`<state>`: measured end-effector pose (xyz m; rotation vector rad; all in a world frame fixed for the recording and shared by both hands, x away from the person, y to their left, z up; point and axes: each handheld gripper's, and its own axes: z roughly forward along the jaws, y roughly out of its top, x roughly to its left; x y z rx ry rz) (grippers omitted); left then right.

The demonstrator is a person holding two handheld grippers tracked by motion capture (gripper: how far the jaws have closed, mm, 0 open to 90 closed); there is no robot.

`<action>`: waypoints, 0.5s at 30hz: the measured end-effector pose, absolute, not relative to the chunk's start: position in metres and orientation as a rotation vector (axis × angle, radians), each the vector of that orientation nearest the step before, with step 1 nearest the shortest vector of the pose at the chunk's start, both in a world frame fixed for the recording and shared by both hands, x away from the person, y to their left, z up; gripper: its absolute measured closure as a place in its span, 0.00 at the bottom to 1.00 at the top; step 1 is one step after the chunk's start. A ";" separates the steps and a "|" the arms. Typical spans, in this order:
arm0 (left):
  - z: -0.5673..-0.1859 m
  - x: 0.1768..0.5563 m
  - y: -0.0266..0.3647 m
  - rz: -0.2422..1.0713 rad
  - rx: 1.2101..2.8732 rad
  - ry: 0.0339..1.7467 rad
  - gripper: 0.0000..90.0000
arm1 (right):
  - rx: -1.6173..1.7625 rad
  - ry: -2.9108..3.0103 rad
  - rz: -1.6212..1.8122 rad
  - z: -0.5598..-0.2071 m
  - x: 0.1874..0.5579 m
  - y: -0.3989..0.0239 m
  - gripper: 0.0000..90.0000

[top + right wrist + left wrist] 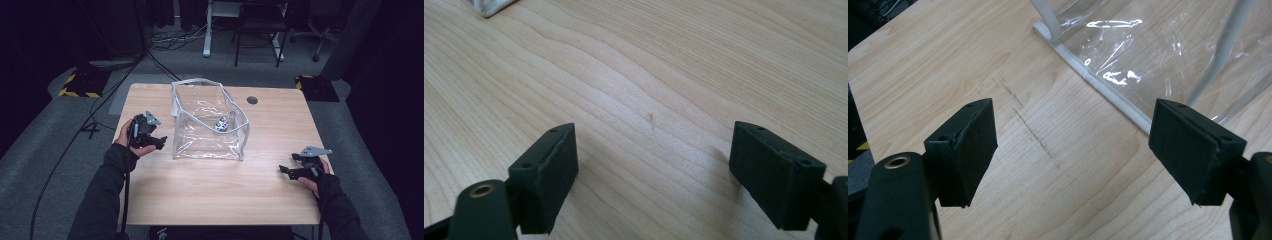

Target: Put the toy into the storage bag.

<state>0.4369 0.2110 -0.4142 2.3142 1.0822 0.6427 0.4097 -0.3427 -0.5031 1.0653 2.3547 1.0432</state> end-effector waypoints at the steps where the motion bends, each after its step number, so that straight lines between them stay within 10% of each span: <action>1: -0.416 0.436 0.211 0.648 2.325 1.088 0.22 | 1.066 2.355 1.043 -0.503 0.410 -0.343 0.22; 15: -0.434 0.418 0.216 0.706 2.404 1.092 0.22 | 1.066 2.355 1.043 -0.503 0.410 -0.343 0.22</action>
